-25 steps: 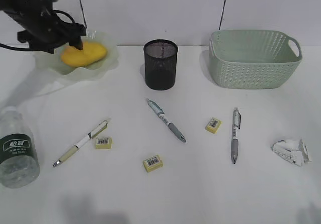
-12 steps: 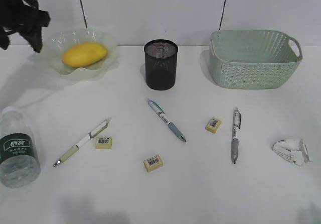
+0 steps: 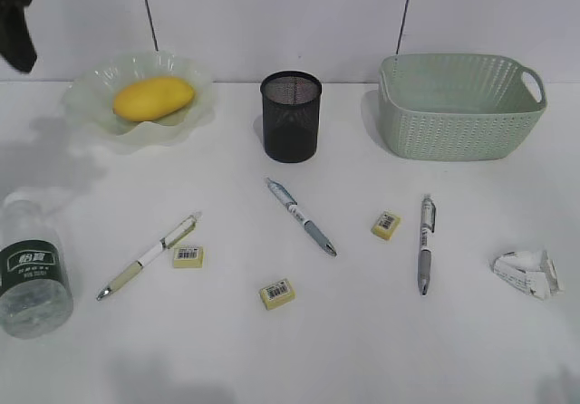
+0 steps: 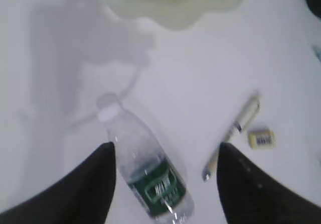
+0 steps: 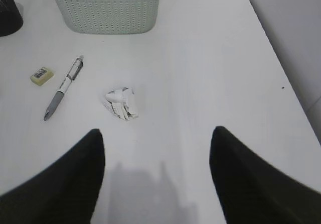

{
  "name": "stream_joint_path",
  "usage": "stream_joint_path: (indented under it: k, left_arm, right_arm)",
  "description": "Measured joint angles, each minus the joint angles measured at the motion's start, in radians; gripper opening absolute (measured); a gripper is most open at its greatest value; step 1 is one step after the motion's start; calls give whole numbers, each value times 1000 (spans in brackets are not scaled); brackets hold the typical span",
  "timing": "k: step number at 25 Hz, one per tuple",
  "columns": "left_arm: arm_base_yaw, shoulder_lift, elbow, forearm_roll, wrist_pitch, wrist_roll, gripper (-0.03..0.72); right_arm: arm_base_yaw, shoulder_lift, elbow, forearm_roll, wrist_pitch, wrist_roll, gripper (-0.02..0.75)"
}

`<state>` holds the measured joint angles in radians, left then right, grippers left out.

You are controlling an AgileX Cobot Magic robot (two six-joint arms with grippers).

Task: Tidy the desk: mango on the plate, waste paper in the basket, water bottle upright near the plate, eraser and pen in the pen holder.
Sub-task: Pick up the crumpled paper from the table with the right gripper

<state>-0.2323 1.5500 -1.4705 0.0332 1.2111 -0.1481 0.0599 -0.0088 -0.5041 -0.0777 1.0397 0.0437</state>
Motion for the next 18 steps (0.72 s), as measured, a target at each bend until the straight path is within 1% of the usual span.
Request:
stream_joint_path:
  k: [6, 8, 11, 18]
  left_arm:
    - [-91, -209, 291, -15, -50, 4, 477]
    - [-113, -271, 377, -18, -68, 4, 477]
    - [-119, -380, 497, -21, -91, 4, 477]
    - [-119, -698, 717, -20, -161, 5, 477]
  right_arm:
    - [0, 0, 0, 1, 0, 0, 522]
    - [0, 0, 0, 1, 0, 0, 522]
    - [0, 0, 0, 1, 0, 0, 522]
    - [0, 0, 0, 1, 0, 1, 522]
